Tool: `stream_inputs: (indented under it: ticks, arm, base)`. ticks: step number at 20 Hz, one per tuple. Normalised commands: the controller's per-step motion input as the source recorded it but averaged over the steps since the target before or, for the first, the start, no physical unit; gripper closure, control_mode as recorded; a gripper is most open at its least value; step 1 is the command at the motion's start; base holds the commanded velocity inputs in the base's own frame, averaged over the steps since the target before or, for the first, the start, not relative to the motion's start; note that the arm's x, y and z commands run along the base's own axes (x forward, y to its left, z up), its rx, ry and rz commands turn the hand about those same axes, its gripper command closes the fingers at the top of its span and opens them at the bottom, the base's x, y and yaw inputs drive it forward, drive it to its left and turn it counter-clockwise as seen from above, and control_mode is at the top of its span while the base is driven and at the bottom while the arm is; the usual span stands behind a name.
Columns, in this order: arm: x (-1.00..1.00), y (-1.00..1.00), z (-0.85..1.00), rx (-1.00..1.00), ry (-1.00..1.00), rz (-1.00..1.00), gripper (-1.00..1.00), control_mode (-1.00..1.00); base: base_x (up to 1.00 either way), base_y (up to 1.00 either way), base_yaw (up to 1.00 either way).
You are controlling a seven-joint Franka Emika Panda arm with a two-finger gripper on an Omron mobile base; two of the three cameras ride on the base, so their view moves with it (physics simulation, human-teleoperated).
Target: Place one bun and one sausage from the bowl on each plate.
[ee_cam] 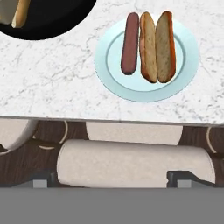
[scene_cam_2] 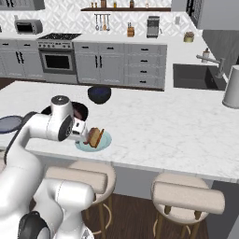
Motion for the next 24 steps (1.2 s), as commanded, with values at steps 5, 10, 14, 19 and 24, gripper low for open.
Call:
stream_inputs:
  ticks: [5,10,14,19,24]
  arm:
    - [-0.03,0.04,0.0,0.0,0.0,0.0,-1.0,1.0]
    - [0.0,0.0,0.0,0.0,0.0,0.0,-1.0,1.0]
    - [0.0,0.0,0.0,0.0,0.0,0.0,-1.0,1.0]
    - [0.2,-0.05,0.0,0.0,0.08,0.0,-1.0,-1.0]
    - [0.49,0.21,0.04,-0.04,0.02,0.0,-1.0,-1.0]
  base:
    - [-0.04,0.61,-0.01]
    - [0.0,0.97,-0.07]
    - [0.71,0.45,-0.02]
    - [0.49,0.0,0.02]
    - [0.0,0.0,0.0]
